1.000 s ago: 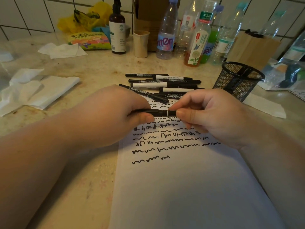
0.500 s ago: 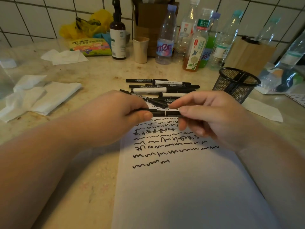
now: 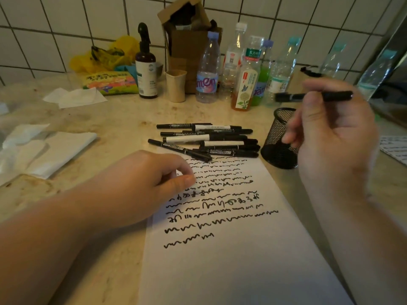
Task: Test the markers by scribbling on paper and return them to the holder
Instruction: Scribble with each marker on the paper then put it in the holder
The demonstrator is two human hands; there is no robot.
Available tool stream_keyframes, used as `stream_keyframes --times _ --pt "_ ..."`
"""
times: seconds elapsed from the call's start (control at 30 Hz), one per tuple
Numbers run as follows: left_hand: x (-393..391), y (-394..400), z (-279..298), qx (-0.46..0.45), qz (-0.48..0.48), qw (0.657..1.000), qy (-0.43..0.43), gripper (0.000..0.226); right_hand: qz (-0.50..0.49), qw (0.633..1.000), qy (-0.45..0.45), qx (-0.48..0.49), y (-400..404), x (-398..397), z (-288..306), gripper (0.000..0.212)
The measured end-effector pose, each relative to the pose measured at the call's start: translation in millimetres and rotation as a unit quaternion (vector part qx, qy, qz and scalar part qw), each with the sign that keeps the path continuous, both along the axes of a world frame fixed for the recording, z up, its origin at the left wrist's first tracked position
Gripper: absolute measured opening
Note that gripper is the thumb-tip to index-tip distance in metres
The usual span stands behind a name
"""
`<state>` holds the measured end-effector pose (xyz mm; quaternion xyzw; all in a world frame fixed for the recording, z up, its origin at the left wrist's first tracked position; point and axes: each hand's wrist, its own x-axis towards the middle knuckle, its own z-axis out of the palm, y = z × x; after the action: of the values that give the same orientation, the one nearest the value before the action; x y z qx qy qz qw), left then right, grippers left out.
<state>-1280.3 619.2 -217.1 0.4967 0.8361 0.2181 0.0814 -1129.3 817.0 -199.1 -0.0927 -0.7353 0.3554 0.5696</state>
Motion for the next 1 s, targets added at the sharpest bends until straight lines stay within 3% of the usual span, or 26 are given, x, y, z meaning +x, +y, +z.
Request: stream_keyframes --times 0.2,0.37,0.47,0.7,0.77,0.83,0.93,1.0 --pt "-2.0 0.1 -2.0 -0.006 -0.007 1.0 0.003 0.029 -0.118 0.992 0.008 -0.043 14.6 1.5 2.5 0.022" --pt "-2.3 -0.9 -2.3 0.01 -0.011 1.0 -0.001 0.041 -0.128 0.985 -0.024 -0.112 23.2 -0.1 1.5 0.025" --pt "-3.4 -1.0 -3.3 0.012 -0.011 1.0 0.006 0.036 -0.129 0.981 -0.033 -0.138 25.0 -1.4 1.7 0.023" --pt "-3.4 -0.5 -3.8 0.006 -0.019 1.0 0.011 0.025 -0.11 0.991 -0.069 -0.04 10.2 -2.6 1.2 0.03" --pt "-3.7 0.1 -4.7 0.001 -0.024 1.0 0.018 0.025 -0.083 0.988 -0.13 0.006 3.7 -4.2 -3.3 0.031" --pt "-3.7 0.6 -5.9 -0.005 -0.025 0.999 0.022 0.022 -0.046 0.963 -0.261 0.042 1.1 -9.8 -9.7 0.031" --pt "-4.4 1.0 -6.6 -0.005 -0.025 0.999 0.04 0.024 -0.039 0.866 -0.483 0.121 3.2 -18.7 -21.2 0.038" --pt "-4.9 1.4 -6.5 -0.006 -0.025 0.998 0.05 0.026 -0.035 0.821 -0.553 0.138 3.8 -21.6 -24.1 0.047"
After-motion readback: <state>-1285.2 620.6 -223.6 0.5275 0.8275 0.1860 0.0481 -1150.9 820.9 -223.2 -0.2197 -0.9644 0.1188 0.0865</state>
